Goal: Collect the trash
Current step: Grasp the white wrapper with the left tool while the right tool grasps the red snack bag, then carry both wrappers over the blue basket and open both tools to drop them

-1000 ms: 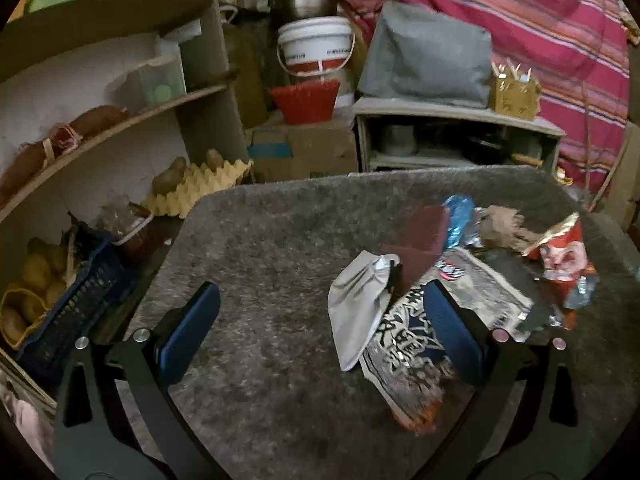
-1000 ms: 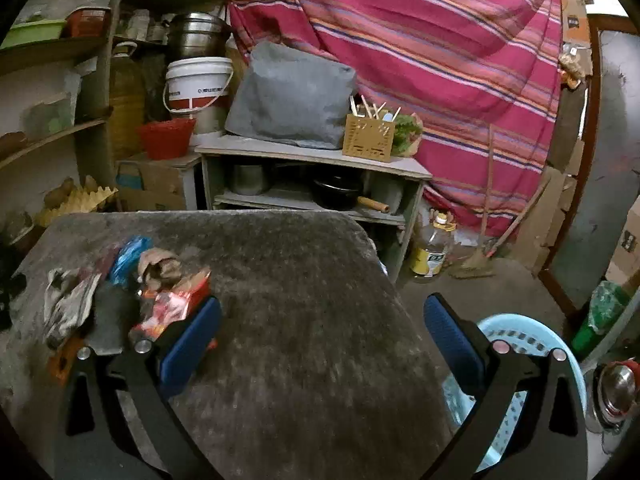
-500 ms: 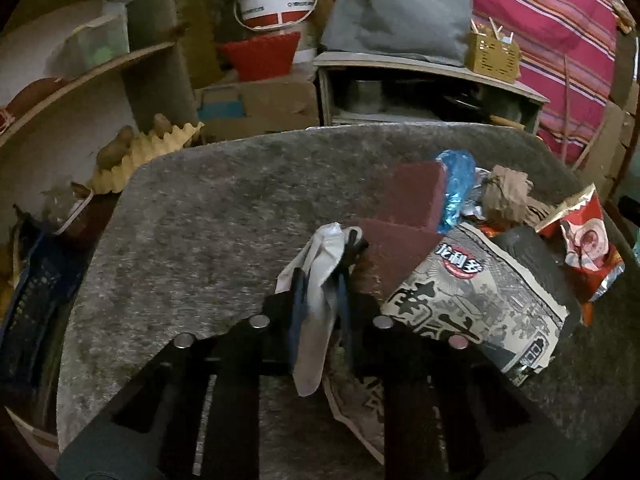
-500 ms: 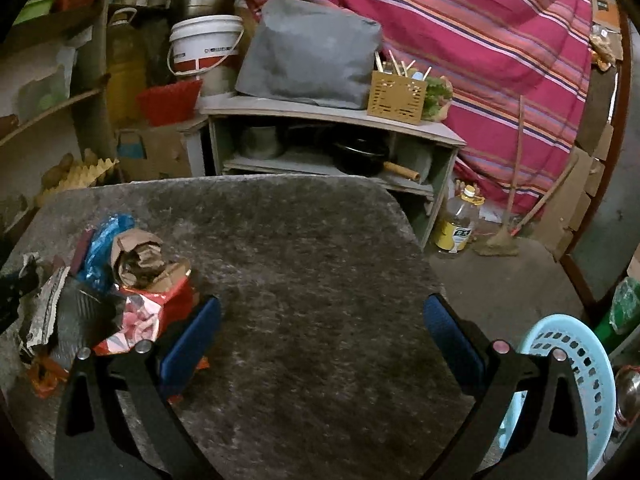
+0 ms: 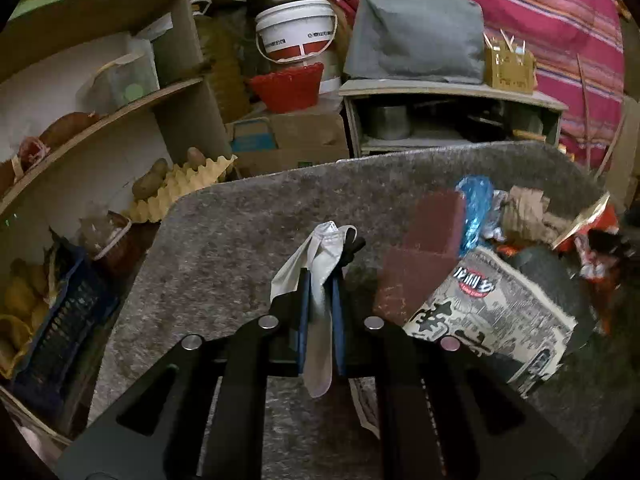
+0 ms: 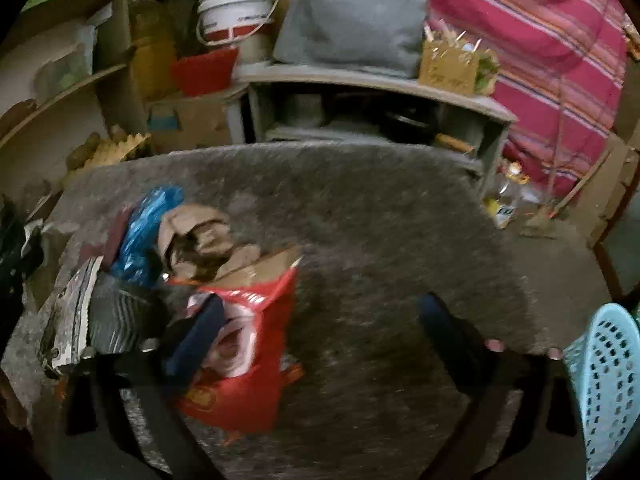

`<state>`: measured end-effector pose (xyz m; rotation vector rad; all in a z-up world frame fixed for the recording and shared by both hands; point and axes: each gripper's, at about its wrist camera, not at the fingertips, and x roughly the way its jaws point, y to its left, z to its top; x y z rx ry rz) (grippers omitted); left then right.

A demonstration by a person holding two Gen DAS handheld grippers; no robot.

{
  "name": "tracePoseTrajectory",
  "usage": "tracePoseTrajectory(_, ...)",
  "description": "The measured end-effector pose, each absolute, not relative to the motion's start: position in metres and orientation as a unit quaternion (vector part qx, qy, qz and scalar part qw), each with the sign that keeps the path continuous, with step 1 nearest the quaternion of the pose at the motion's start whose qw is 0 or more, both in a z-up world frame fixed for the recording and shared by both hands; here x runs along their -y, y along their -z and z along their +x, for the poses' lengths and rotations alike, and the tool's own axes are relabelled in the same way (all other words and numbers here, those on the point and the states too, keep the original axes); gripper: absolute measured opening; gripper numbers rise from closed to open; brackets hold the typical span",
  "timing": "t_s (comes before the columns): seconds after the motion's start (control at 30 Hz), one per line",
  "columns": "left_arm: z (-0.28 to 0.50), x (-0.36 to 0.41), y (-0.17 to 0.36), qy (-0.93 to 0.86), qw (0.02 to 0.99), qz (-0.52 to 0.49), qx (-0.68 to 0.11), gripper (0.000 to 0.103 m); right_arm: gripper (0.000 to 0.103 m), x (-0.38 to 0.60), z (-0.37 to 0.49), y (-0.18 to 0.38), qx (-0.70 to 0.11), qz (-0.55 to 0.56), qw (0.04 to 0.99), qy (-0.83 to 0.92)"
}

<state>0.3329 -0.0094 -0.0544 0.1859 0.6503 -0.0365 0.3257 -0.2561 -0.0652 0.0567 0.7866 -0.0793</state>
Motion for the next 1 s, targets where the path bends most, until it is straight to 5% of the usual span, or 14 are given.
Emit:
tracePoseTrajectory(0.03, 0.333, 0.008, 0.052, 0.019, 0.944, 0.087, -0.318, 0.009, 0.067, 0.254, 0.326, 0.066, -0.382, 0.028, 0.923, 0.03)
tracePoseTrajectory(0.17, 0.332, 0.008, 0.044, 0.02, 0.947, 0.069, -0.312, 0.009, 0.018, 0.248, 0.321, 0.067, -0.38, 0.031, 0.924, -0.005)
tracePoseTrajectory(0.23, 0.329, 0.015, 0.038, 0.024, 0.95, 0.063, -0.306, 0.009, 0.007, 0.249, 0.316, 0.066, -0.37, 0.03, 0.928, -0.011)
tracePoseTrajectory(0.63, 0.296, 0.128, -0.029, 0.107, 0.962, 0.071, -0.24, 0.009, 0.004, 0.346, 0.247, 0.008, -0.28, 0.052, 0.956, 0.074)
tracePoseTrajectory(1.0, 0.251, 0.298, -0.014, 0.254, 0.933, 0.088, -0.241, 0.009, 0.004, 0.506, 0.156, 0.004, -0.273, 0.079, 0.933, 0.219)
